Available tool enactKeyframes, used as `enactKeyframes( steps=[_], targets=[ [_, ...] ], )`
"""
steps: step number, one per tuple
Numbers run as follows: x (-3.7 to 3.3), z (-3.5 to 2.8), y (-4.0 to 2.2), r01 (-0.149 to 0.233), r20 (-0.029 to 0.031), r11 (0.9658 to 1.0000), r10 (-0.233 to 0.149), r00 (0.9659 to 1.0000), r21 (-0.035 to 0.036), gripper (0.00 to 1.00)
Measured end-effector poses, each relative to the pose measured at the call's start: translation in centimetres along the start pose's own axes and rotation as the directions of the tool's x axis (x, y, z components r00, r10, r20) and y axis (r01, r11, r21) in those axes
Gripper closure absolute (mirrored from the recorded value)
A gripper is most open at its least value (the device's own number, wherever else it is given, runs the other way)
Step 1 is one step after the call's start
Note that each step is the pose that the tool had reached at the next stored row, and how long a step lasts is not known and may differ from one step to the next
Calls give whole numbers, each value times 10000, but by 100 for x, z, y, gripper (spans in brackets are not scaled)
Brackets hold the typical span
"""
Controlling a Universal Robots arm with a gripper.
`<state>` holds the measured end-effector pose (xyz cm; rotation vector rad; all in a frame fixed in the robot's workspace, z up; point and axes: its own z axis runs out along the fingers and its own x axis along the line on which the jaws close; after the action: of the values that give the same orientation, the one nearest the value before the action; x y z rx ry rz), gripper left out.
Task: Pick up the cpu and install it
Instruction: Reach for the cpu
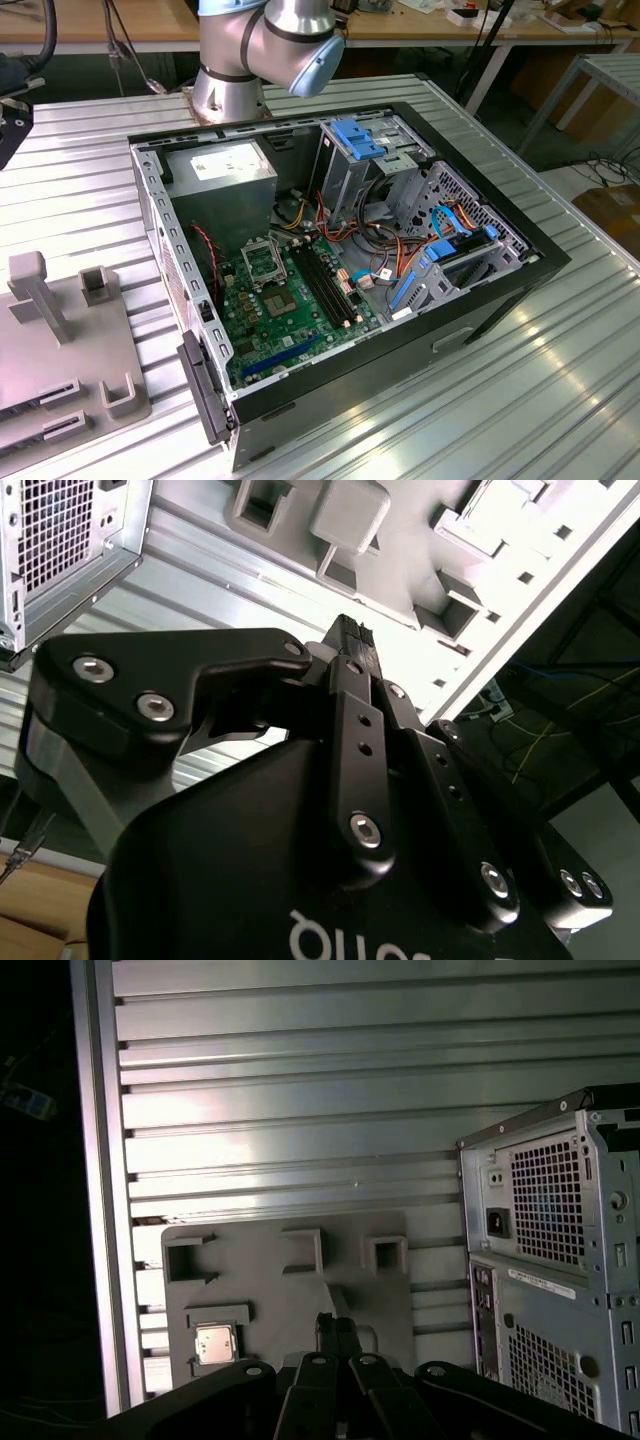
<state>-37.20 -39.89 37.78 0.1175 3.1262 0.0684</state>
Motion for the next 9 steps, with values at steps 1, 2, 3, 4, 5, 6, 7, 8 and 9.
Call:
enactKeyframes(
  steps=[1, 2, 3, 4, 5, 6, 7, 8, 9],
  targets=[
    [15, 0, -1, 0, -1, 10000, 0, 10000, 0, 89],
    [24, 0, -2, 0, -1, 10000, 0, 10000, 0, 89],
    [37, 1, -3, 0, -1, 10000, 0, 10000, 1, 89],
    [52, 1, -4, 0, -2, 10000, 0, 10000, 0, 89],
    [69, 2, -5, -1, -3, 10000, 1, 10000, 0, 89],
    [83, 2, -6, 0, -4, 10000, 0, 10000, 1, 89],
    [95, 3, -7, 0, -4, 10000, 0, 10000, 1, 89],
    [102, 4, -8, 0, -5, 10000, 0, 10000, 0, 89],
    [110, 5, -9, 0, -5, 10000, 0, 10000, 0, 89]
  ],
)
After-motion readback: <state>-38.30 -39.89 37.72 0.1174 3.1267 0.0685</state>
